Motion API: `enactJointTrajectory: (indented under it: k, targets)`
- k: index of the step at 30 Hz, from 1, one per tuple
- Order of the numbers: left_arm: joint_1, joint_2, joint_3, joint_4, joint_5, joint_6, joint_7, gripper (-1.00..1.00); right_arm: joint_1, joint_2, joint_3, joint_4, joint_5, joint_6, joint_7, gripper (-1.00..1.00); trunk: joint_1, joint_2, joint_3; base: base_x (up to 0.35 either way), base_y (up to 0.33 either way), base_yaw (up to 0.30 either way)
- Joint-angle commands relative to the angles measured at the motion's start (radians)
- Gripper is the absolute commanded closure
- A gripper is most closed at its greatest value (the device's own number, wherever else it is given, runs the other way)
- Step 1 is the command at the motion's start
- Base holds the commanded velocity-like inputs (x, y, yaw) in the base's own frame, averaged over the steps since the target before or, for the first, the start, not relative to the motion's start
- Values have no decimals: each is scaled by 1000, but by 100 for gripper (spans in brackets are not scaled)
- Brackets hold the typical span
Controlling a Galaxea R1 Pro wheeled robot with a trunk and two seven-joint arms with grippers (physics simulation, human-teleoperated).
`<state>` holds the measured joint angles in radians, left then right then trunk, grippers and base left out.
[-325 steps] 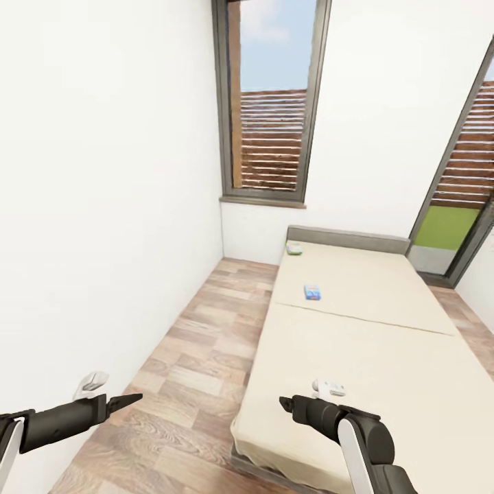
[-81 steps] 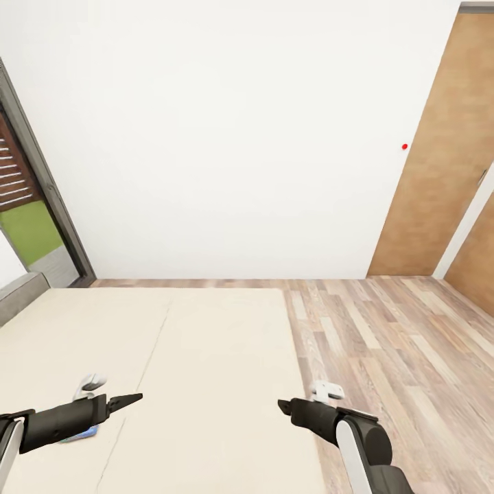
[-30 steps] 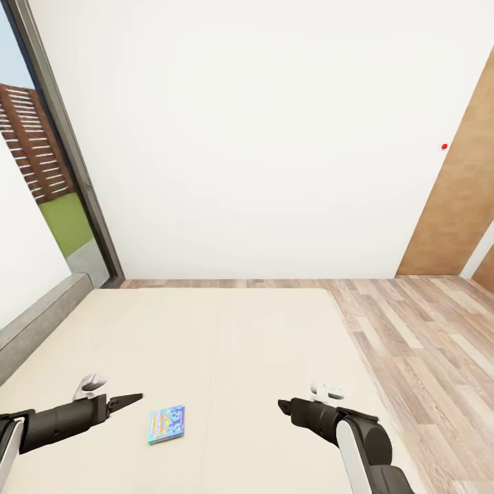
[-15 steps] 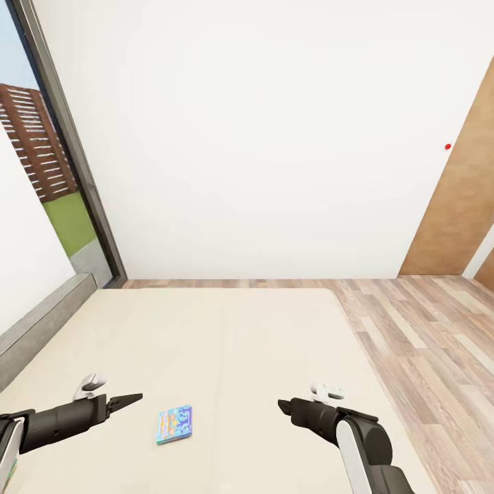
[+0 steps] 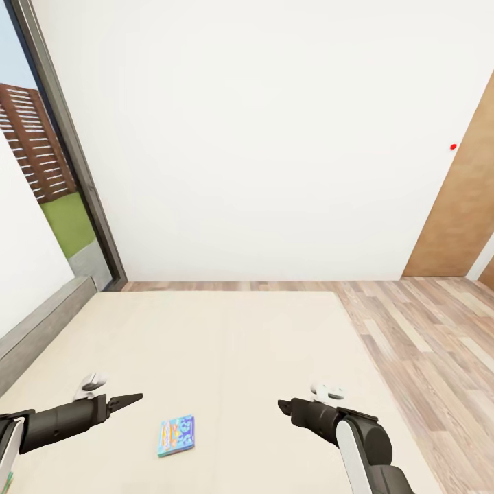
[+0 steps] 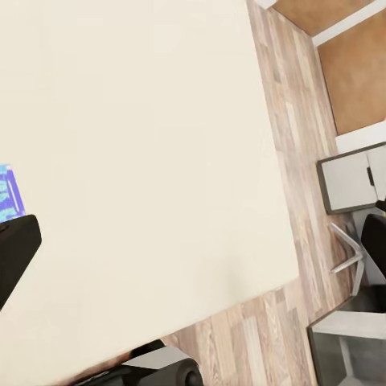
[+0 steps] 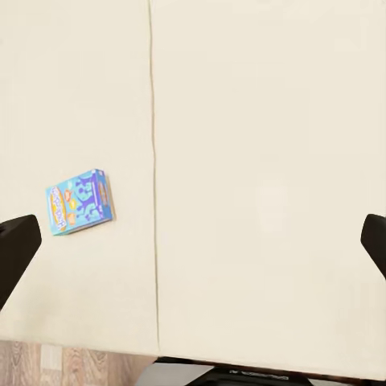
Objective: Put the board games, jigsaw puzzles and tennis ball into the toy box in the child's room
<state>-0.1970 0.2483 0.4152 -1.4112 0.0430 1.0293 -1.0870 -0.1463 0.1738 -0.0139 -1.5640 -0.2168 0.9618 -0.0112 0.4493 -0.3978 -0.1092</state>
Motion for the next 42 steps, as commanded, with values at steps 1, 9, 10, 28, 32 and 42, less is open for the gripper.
enactJointTrajectory:
  k: [1, 9, 10, 28, 32, 42]
  targets:
    - [-1, 0, 1, 0, 4, 9, 0, -100, -1, 1, -1, -1, -4, 5, -1, -100, 1, -2, -2, 26, 11, 0]
    - [-1, 0, 1, 0, 3, 9, 0, -100, -1, 1, -1, -1, -4, 5, -1, -100, 1, -2, -2, 42, 34, 0]
    - [-1, 0, 1, 0, 3, 9, 0, -100, -1, 1, -1, -1, -4, 5, -1, -100, 1, -2, -2, 104, 72, 0]
    - [-1, 0, 0, 0, 4, 9, 0, -100, -2, 1, -1, -2, -4, 4, -2, -100, 1, -2, -2, 19, 11, 0]
    - [-1, -2, -2, 0, 2, 8, 1, -100, -2, 1, -1, -6, -4, 4, -3, -100, 1, -2, -2, 0, 0, 0]
    - [-3, -6, -11, 33, -14, 3, 52, -100, -2, 1, -2, -13, -4, 8, 0, -100, 1, -2, -14, 0, 0, 0]
